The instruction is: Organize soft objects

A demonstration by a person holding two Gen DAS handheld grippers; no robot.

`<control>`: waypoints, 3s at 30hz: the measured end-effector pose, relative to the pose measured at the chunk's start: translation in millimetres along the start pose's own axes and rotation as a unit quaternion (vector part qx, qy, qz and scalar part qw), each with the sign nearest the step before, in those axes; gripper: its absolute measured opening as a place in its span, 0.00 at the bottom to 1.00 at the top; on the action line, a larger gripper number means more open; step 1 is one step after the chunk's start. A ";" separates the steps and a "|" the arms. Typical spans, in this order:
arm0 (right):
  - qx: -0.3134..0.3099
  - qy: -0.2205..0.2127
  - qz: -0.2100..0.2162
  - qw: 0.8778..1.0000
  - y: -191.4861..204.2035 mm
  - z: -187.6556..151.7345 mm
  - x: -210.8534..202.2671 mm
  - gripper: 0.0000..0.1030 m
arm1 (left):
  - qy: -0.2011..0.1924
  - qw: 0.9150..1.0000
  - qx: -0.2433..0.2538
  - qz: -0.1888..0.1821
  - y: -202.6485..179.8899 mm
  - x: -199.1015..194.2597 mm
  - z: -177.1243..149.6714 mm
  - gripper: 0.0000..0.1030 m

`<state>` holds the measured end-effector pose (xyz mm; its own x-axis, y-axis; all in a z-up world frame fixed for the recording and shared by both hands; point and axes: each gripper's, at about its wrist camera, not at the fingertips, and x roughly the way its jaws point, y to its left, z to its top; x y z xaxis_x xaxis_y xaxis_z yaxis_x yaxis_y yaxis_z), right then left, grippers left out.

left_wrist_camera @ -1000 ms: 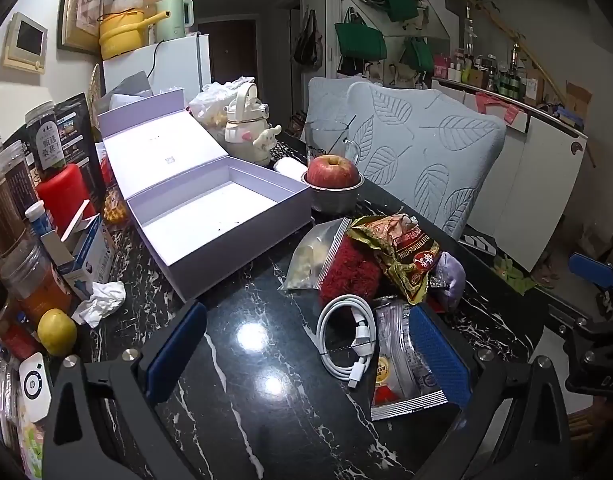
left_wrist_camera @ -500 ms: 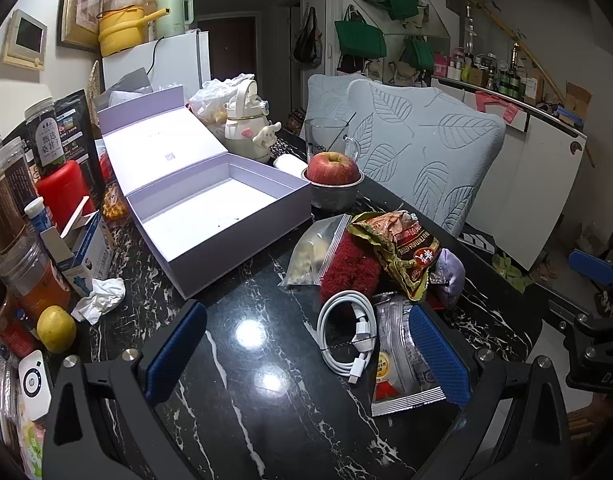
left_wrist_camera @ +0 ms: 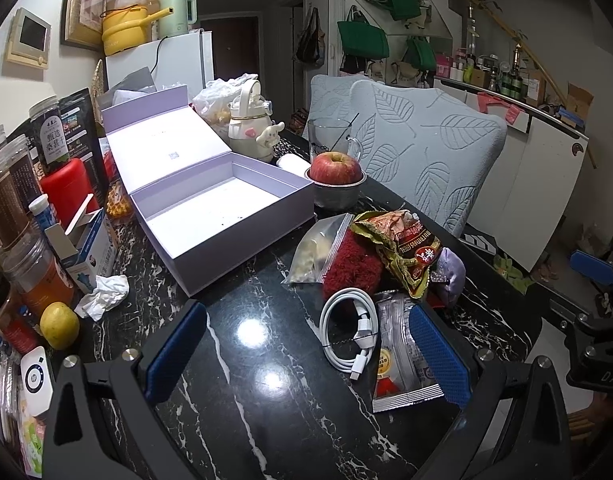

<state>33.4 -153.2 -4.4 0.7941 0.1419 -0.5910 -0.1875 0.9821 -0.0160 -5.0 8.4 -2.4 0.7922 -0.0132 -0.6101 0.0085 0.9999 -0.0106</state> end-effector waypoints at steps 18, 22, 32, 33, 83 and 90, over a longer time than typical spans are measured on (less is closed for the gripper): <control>0.000 -0.003 -0.009 1.000 -0.4 -0.1 -4.2 1.00 | -0.006 1.000 -0.004 -0.004 1.9 -7.2 1.2 1.00; 0.000 -0.003 -0.009 1.000 -1.2 -0.1 -5.1 1.00 | -0.007 1.000 -0.004 -0.003 1.9 -8.1 1.5 1.00; -0.001 -0.005 -0.009 1.000 -1.5 -0.1 -6.2 1.00 | -0.011 1.000 -0.006 -0.005 2.6 -12.1 3.4 1.00; -0.001 -0.005 -0.009 1.000 -1.2 -0.1 -6.8 1.00 | -0.011 1.000 -0.006 -0.006 2.6 -12.4 3.6 1.00; 0.027 0.065 0.021 0.997 -24.3 -26.4 66.9 1.00 | 0.111 0.993 0.005 -0.041 -3.1 96.9 -14.4 1.00; 0.034 0.073 0.023 0.996 -31.4 -26.9 73.6 1.00 | 0.137 0.989 -0.017 -0.057 2.2 116.7 -10.5 1.00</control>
<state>82.1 -176.9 -69.1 0.6918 0.1731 -0.7011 -0.1792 0.9816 0.0655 81.0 9.0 -81.9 0.5924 -0.1307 -0.7949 0.0635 0.9913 -0.1157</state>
